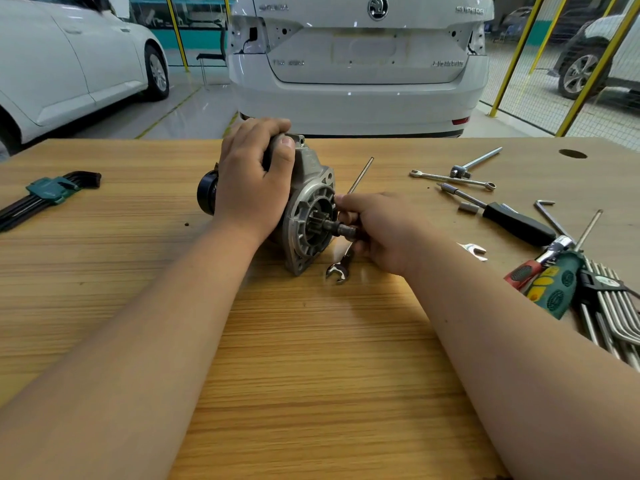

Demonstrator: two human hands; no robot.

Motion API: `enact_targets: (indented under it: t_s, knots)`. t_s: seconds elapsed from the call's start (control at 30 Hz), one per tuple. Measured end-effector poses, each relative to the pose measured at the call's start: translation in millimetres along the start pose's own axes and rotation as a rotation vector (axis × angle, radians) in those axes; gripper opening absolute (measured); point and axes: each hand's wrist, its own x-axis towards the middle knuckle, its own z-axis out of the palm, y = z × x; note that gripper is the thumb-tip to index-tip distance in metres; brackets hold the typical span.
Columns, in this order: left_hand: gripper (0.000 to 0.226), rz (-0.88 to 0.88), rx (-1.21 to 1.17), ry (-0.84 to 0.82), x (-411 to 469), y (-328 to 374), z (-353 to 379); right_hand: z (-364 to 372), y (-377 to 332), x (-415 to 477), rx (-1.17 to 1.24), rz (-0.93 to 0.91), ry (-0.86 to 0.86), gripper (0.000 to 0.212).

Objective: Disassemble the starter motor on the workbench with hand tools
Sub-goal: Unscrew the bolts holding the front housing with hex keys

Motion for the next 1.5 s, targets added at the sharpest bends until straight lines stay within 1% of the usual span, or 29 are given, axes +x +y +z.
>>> enact_targets:
  t_s: [0.13,0.23,0.33,0.4,0.47,0.57,0.67,0.77,0.87,0.93,1.0,1.1,1.23,1.3,1.37,1.43,1.5]
  knots:
    - [0.033,-0.002,-0.003,0.001,-0.5,0.2,-0.3,0.4,-1.3,1.3,0.031,0.100,-0.061,0.011]
    - [0.033,-0.002,-0.001,0.004,-0.6,0.5,0.0,-1.7,-2.8,1.1,0.013,0.090,-0.082,0.012]
    - [0.033,-0.006,0.007,0.007,-1.0,0.1,0.0,-4.9,-2.7,-0.6,-0.142,-0.069,-0.066,0.016]
    - [0.032,-0.005,0.006,0.009,-1.4,0.3,-0.2,-7.4,-3.5,-1.6,-0.337,-0.226,-0.042,0.022]
    - [0.032,-0.006,0.008,0.010,-1.5,0.9,-0.3,-9.3,-5.0,-2.4,-0.550,-0.389,-0.005,0.023]
    - [0.032,-0.009,0.007,0.008,-1.3,0.9,0.2,-9.9,-8.8,-4.6,-0.794,-0.601,0.046,0.027]
    - [0.034,-0.018,0.005,0.003,-1.2,0.9,0.1,-11.1,-15.2,-7.3,-1.082,-0.754,0.048,0.021]
    - [0.033,-0.007,0.016,-0.003,-1.1,0.2,-0.1,-12.2,-20.1,-10.0,-1.189,-0.867,0.030,0.018]
    - [0.032,-0.010,0.013,-0.002,-0.7,-0.6,0.0,-15.0,-20.9,-12.1,-1.209,-0.899,0.014,0.007]
    - [0.033,-0.005,0.018,-0.004,-0.7,-0.7,-0.1,-18.8,-18.3,-12.1,-1.188,-0.899,0.022,0.006]
    - [0.034,0.001,0.017,-0.003,-0.7,-0.9,-0.4,-23.7,-14.6,-11.7,-1.104,-0.843,0.048,0.007]
    - [0.032,-0.001,0.014,0.003,-1.0,-1.4,-0.1,-25.5,-7.2,-10.1,-0.847,-0.659,0.083,0.021]
    - [0.031,0.001,0.019,0.012,0.3,-2.3,0.1,-14.6,-0.6,-4.5,-0.449,-0.392,-0.009,0.020]
    - [0.032,0.000,0.021,0.006,0.5,-2.5,0.0,-10.0,0.9,-1.8,-0.307,-0.293,-0.031,0.018]
    - [0.033,0.004,0.022,0.001,0.2,-2.3,0.1,-7.4,1.2,-0.6,-0.205,-0.218,-0.034,0.016]
    - [0.034,0.006,0.020,-0.002,-0.3,-2.2,0.3,-5.8,1.9,0.4,-0.120,-0.165,-0.041,0.019]
    - [0.035,0.003,0.019,-0.005,-0.1,-2.5,0.2,-4.8,3.0,1.5,-0.099,-0.151,-0.040,0.020]
